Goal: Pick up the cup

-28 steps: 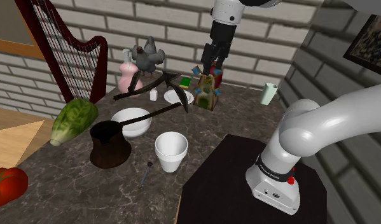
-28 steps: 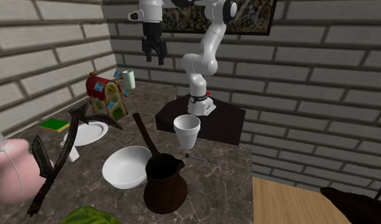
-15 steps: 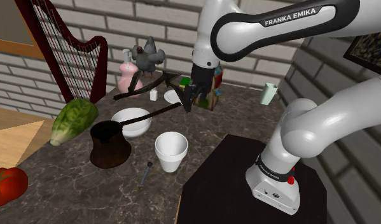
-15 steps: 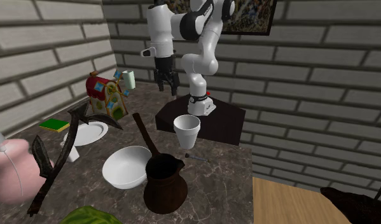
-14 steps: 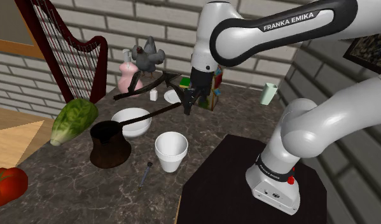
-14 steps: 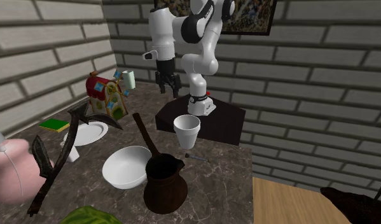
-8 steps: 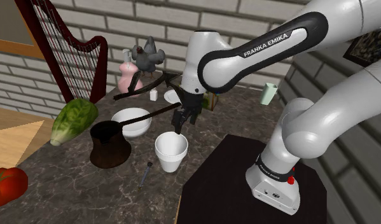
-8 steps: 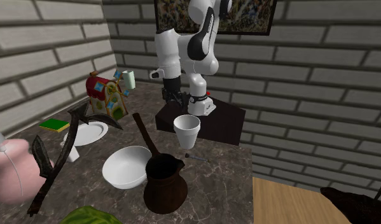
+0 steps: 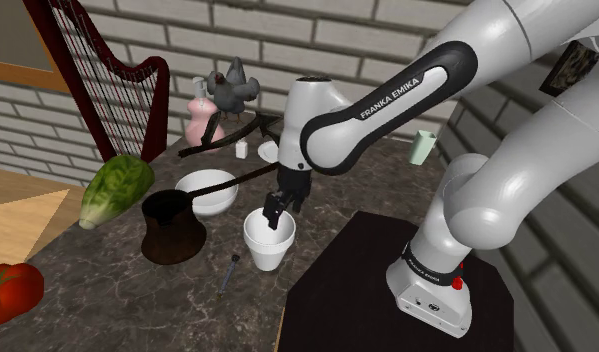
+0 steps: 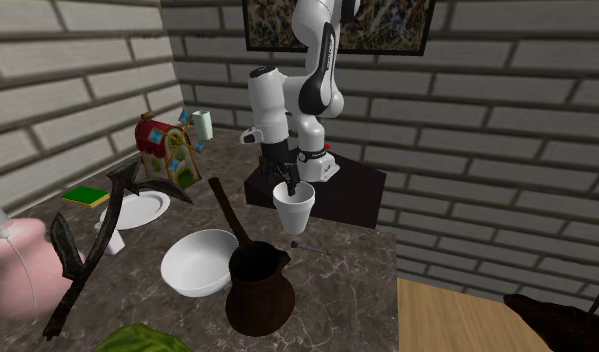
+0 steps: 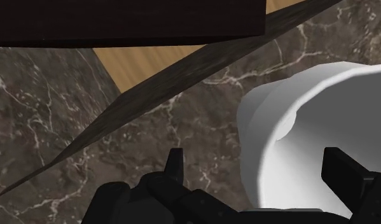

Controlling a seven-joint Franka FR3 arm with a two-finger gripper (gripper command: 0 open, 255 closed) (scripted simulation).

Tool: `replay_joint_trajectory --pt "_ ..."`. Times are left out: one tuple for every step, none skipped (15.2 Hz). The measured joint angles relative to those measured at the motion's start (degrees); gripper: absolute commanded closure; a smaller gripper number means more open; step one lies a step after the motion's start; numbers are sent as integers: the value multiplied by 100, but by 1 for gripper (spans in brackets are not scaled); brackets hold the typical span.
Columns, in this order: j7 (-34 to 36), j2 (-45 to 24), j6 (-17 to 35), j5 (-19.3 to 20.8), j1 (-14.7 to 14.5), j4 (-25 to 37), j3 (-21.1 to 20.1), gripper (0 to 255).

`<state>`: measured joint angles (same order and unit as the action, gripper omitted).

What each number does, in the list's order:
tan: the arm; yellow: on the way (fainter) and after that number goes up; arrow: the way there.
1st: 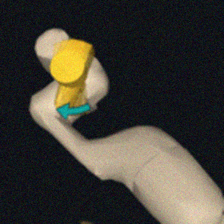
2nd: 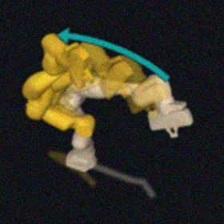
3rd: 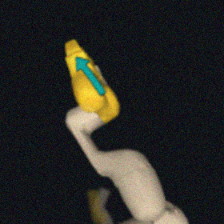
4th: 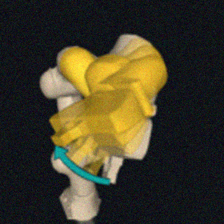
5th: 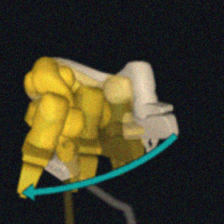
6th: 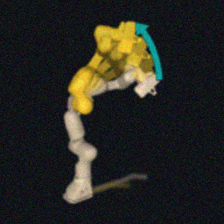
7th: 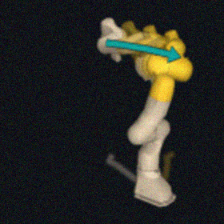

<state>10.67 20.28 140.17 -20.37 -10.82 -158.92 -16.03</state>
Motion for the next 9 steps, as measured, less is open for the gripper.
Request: replay_joint_trajectory --pt "-15 -52 73 -12 -2 -20 -4 0" --pt "-19 -73 111 -21 -7 -36 -8 255" --pt "-21 -84 131 -25 -10 -43 -11 255" --pt "-21 -87 139 -28 -11 -47 -13 255" --pt "-21 -89 143 -29 -12 -48 -13 255" --pt "-22 -88 146 -30 -13 -47 -14 255" --pt "-22 -88 146 -30 -13 -46 -14 255" --pt "-22 -89 147 -30 -12 -45 -14 255" --pt "-22 -88 146 -30 -12 -45 -13 255"
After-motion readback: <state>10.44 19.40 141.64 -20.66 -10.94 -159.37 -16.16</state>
